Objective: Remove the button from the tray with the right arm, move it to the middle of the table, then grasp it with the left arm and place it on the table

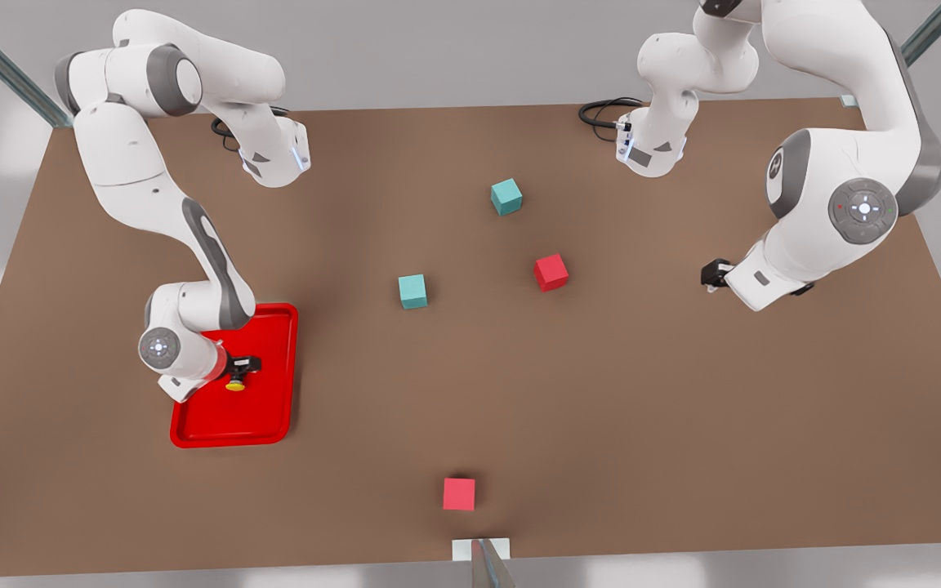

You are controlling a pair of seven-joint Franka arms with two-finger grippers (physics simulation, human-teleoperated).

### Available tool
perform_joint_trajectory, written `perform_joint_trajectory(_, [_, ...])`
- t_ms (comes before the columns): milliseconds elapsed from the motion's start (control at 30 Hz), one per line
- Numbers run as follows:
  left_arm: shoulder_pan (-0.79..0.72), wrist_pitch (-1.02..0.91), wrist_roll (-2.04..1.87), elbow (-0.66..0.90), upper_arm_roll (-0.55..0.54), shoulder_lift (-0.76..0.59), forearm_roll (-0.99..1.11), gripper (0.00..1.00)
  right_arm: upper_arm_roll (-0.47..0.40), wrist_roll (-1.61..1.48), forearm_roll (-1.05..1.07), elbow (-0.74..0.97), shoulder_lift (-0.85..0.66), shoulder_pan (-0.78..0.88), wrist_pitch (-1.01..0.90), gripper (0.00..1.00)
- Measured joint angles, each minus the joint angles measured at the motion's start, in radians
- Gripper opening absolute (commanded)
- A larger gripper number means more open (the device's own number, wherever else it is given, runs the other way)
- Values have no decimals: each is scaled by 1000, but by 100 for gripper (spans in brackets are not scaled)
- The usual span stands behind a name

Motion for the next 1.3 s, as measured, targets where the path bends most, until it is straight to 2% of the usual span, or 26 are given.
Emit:
perform_joint_trajectory(33, [0,0,0,0,0,0,0,100,0,1,0,0,3,0,3,100])
perform_joint_trajectory(67, [0,1,0,0,0,0,0,100,0,1,1,2,4,1,5,79])
perform_joint_trajectory(100, [0,1,0,0,0,0,0,100,0,0,1,3,5,0,7,48])
perform_joint_trajectory(133, [0,1,0,0,0,0,0,100,0,-2,3,5,6,0,8,40])
perform_joint_trajectory(167, [0,1,0,0,0,0,0,100,0,-4,5,6,6,1,9,38])
perform_joint_trajectory(500, [0,0,0,0,0,1,0,100,1,-36,20,13,-3,8,12,36])
perform_joint_trajectory(667, [0,0,0,0,0,1,0,100,69,-34,28,142,-26,14,-61,38])
perform_joint_trajectory(767, [0,0,0,0,0,0,0,100,119,-6,43,209,-21,106,-87,38])
perform_joint_trajectory(867, [0,1,0,0,0,1,0,100,126,53,75,333,40,257,-116,38])
perform_joint_trajectory(1000, [0,1,0,0,0,1,0,100,124,171,122,566,197,439,-162,38])
perform_joint_trajectory(1167, [0,2,0,0,0,3,0,100,103,375,153,962,448,665,-217,38])
perform_joint_trajectory(1300, [0,3,0,0,0,7,-1,100,96,548,163,1079,543,775,-235,38])
